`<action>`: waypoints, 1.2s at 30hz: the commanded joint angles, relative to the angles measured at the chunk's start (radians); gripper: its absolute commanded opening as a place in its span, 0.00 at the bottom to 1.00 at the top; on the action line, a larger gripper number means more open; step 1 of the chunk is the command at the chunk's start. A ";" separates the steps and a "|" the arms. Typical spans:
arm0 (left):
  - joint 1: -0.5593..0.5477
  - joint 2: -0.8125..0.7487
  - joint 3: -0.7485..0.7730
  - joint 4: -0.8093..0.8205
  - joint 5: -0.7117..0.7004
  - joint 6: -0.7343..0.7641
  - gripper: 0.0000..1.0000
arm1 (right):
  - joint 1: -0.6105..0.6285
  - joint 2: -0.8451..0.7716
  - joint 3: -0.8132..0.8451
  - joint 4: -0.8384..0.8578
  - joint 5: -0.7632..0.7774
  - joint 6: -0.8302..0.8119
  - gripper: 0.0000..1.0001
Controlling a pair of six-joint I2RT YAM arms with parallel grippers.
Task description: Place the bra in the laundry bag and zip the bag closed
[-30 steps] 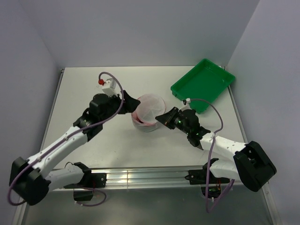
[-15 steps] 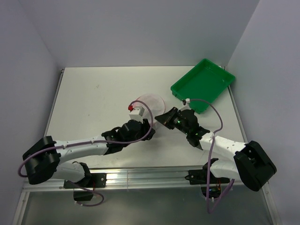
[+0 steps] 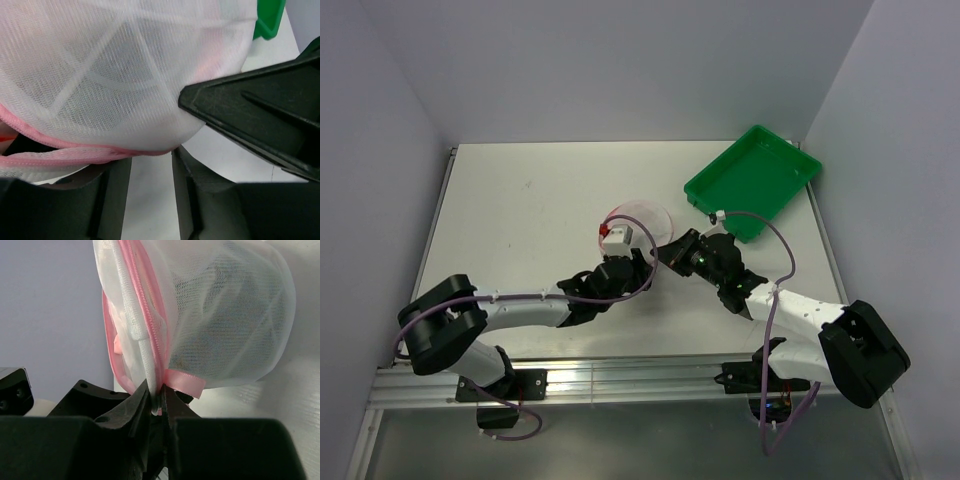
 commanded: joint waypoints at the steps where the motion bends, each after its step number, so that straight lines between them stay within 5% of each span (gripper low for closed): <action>1: -0.009 -0.002 0.017 0.126 -0.078 0.008 0.42 | 0.013 -0.019 0.013 0.029 -0.014 0.011 0.05; 12: -0.058 0.005 -0.023 0.252 -0.199 0.054 0.42 | 0.043 -0.048 0.008 0.005 0.000 0.008 0.04; 22: -0.066 -0.014 -0.017 0.243 -0.223 0.072 0.00 | 0.066 -0.088 -0.007 -0.029 0.018 0.000 0.04; 36: -0.083 -0.170 -0.164 0.091 -0.269 0.074 0.00 | -0.041 -0.055 0.033 -0.073 -0.089 -0.120 0.00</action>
